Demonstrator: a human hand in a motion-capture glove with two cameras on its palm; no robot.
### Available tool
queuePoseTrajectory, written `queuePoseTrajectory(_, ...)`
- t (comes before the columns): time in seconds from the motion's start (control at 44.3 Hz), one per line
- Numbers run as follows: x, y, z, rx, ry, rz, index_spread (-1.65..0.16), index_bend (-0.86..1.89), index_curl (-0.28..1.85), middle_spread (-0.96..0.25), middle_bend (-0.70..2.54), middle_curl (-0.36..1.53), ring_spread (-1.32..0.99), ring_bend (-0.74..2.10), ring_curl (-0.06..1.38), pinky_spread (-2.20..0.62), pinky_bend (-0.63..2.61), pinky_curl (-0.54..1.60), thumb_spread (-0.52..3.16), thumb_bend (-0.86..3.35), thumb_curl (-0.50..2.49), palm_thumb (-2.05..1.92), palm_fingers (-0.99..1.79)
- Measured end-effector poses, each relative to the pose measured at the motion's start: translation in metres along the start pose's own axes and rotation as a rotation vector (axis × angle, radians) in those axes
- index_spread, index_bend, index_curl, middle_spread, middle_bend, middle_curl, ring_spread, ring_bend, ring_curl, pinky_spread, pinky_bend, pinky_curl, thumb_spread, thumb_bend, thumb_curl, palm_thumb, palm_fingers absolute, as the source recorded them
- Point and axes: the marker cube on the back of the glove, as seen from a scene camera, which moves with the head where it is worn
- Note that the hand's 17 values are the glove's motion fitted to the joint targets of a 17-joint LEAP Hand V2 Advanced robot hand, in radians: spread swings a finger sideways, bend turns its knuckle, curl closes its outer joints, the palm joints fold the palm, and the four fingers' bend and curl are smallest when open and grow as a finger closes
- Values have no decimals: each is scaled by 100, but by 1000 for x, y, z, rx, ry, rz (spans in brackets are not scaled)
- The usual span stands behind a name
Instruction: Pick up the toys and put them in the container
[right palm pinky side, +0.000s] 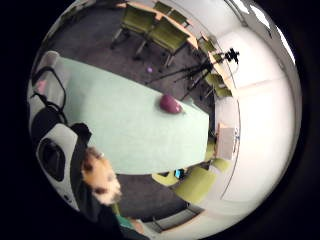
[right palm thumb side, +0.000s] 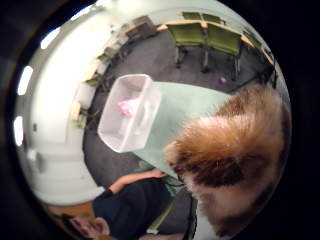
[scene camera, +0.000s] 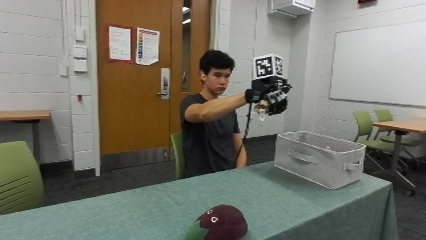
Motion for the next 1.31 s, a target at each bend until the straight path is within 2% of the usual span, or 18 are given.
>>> queuePoseTrajectory(0.045,-27,-17,-8,15,-31,-100,-36,43,90,-35,95,64,-39,121,50,-46,76,37,78,14,81,58,118)
queuePoseTrajectory(0.158,-81,-64,-12,15,7,-30,-36,42,93,-35,95,65,-39,121,50,-46,76,37,77,13,84,58,118)
queuePoseTrajectory(0.248,-127,-89,-11,14,-1,-101,-36,42,95,-35,96,65,-39,121,50,-46,77,37,76,12,87,58,118)
queuePoseTrajectory(0.361,-202,-114,-17,-1,-127,-185,-37,41,97,-35,96,65,-39,121,50,-46,77,37,75,12,90,58,117)
queuePoseTrajectory(0.541,-278,-137,-3,5,-20,-237,-37,39,100,-35,96,65,-39,121,51,-46,77,37,74,11,95,58,117)
queuePoseTrajectory(0.586,-280,-140,2,4,-43,-283,-37,39,101,-35,96,65,-39,121,51,-46,77,37,74,10,96,58,118)
queuePoseTrajectory(0.677,-233,-152,19,0,-68,-351,-38,38,103,-35,96,65,-39,121,51,-46,77,37,74,10,98,58,117)
queuePoseTrajectory(0.767,-235,-159,28,-4,-94,-285,-38,38,104,-35,96,65,-39,121,50,-46,77,37,74,9,100,58,117)
queuePoseTrajectory(0.879,-229,-160,43,-69,-15,-230,-38,37,106,-35,96,65,-39,120,50,-46,77,37,75,7,102,57,116)
queuePoseTrajectory(0.947,-246,-157,48,-145,5,-165,-38,21,103,-36,90,64,-39,121,50,-42,80,37,82,-4,95,42,99)
queuePoseTrajectory(0.97,-264,-155,46,-157,-14,-160,-37,10,100,-36,85,62,-41,115,48,-37,77,37,87,-21,85,14,62)
queuePoseTrajectory(0.992,-287,-152,44,-159,-49,-152,-35,7,100,-33,75,61,-39,111,50,-34,86,44,85,-23,81,2,37)
queuePoseTrajectory(1.015,-307,-150,40,-156,-89,-135,-33,3,98,-28,62,58,-34,99,49,-30,97,49,82,-25,77,-8,1)
queuePoseTrajectory(1.037,-320,-149,37,-149,-124,-113,-30,3,97,-24,57,58,-31,94,50,-28,105,52,82,-23,74,-12,-14)
queuePoseTrajectory(1.128,-314,-145,29,-118,-139,-107,-26,0,79,-15,46,50,-24,72,37,-19,109,45,80,-18,65,-19,-22)
queuePoseTrajectory(1.218,-270,-142,29,-80,3,-148,-21,5,71,-10,40,47,-22,62,30,-14,107,42,79,-16,57,-19,-19)
queuePoseTrajectory(1.308,-237,-136,24,-91,-15,-59,-19,9,65,-7,36,45,-21,57,27,-11,103,40,79,-16,50,-20,-18)
